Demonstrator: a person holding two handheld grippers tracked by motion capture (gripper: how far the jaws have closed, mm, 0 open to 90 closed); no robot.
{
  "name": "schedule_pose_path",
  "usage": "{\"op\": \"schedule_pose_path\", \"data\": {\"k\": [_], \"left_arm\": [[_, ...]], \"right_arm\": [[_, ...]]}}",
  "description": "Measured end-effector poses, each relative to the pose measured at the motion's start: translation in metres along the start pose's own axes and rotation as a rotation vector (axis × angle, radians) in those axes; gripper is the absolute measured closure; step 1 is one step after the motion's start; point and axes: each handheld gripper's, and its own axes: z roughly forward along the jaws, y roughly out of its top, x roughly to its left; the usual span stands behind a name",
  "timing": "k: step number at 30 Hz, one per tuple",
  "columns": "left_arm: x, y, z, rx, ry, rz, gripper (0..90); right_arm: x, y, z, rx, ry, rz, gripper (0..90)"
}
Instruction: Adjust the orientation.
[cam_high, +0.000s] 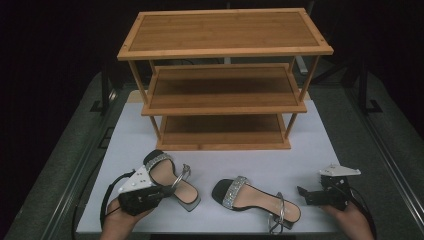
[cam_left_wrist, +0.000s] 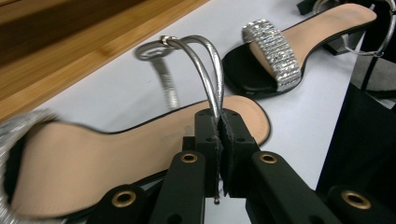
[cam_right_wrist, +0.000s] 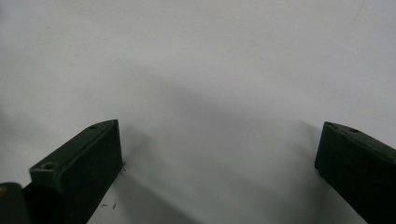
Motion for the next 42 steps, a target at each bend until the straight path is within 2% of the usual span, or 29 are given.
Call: {"op": "schedule_pose_path", "data": {"k": [5, 7, 17, 20, 21, 22, 24, 25, 27, 28, 29, 35, 36, 42], "left_arm": [[0.007, -0.009, -0.016, -0.009, 0.027, -0.033, 86.4], [0.013, -0.016, -0.027, -0.016, 0.053, -0.055, 86.4], [0.029, -0.03, -0.05, -0.02, 0.136, -0.104, 85.9], [0.035, -0.035, -0.061, -0.017, 0.181, -0.119, 85.8], [0.035, -0.035, -0.061, -0.017, 0.181, -0.119, 85.8], [0.04, -0.039, -0.067, -0.021, 0.209, -0.135, 85.8], [0.045, -0.043, -0.074, -0.029, 0.239, -0.154, 85.8], [0.045, -0.043, -0.074, -0.029, 0.239, -0.154, 85.8], [0.051, -0.046, -0.08, -0.041, 0.273, -0.173, 85.8], [0.056, -0.048, -0.086, -0.045, 0.309, -0.186, 85.8], [0.056, -0.048, -0.086, -0.045, 0.309, -0.186, 85.8], [0.075, -0.059, -0.1, -0.066, 0.398, -0.247, 85.6], [0.079, -0.061, -0.102, -0.072, 0.429, -0.262, 85.4], [0.083, -0.065, -0.102, -0.074, 0.451, -0.273, 83.6]], "right_arm": [[0.0, 0.0, 0.0, 0.0, 0.0, 0.002, 0.2], [0.0, 0.0, 0.0, 0.0, 0.0, 0.001, 0.2], [0.0, 0.0, 0.0, 0.001, -0.001, 0.001, 0.2], [0.0, 0.0, 0.0, 0.002, 0.0, 0.001, 0.2], [0.0, 0.0, 0.0, 0.002, 0.0, 0.002, 0.2], [0.0, 0.0, 0.0, 0.002, 0.0, 0.0, 0.2], [0.0, 0.0, 0.0, 0.002, 0.0, 0.001, 0.2], [0.0, 0.0, 0.0, 0.002, 0.0, 0.001, 0.2], [0.0, 0.0, 0.0, 0.003, 0.0, 0.002, 0.2], [0.0, 0.0, 0.0, 0.003, 0.0, 0.001, 0.2], [0.0, 0.0, 0.0, 0.003, 0.0, 0.001, 0.2], [0.0, 0.0, 0.0, 0.002, 0.0, 0.002, 0.2], [0.0, 0.0, 0.0, 0.002, 0.0, 0.001, 0.2], [0.0, 0.0, 0.0, 0.002, 0.0, 0.001, 0.3]]}}
